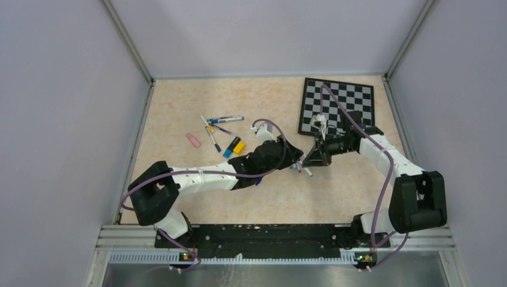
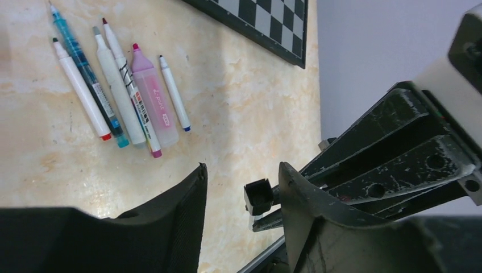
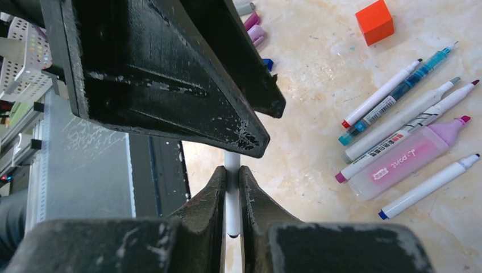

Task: Open the pen caps
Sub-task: Pick up the pen from the center of the board.

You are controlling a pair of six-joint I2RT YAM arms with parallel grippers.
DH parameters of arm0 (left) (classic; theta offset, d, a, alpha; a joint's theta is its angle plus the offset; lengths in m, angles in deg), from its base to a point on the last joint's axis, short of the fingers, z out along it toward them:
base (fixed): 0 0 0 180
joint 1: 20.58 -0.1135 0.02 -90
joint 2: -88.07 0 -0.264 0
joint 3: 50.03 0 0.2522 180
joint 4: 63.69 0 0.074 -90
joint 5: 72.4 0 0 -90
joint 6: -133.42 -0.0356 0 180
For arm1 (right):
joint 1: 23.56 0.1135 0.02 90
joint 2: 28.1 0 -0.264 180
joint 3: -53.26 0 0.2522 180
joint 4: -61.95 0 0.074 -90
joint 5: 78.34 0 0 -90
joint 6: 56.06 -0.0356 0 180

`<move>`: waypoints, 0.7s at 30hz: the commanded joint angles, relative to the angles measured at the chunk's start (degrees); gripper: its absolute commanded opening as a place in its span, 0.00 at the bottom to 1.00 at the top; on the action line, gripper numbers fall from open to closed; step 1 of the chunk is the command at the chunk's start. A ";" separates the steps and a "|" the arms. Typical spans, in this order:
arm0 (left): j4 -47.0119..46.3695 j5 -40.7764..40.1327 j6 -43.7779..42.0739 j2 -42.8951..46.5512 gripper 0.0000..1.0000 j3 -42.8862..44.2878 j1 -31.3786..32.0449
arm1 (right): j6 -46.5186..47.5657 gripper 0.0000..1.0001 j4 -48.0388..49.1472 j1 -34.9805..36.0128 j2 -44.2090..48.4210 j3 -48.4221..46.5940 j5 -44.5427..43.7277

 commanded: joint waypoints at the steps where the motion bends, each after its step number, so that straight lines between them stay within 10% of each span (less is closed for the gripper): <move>1: 1.61 -1.48 1.13 -0.85 0.50 2.61 0.81 | -0.23 0.00 2.72 1.25 0.52 0.48 -1.49; 15: -0.06 -0.27 0.93 -0.24 0.00 1.21 1.10 | -0.83 0.01 4.08 2.97 1.47 0.86 -3.35; 21: -6.12 0.34 -3.04 2.40 0.00 -2.65 1.12 | -0.88 0.49 3.54 2.97 2.16 1.17 -0.47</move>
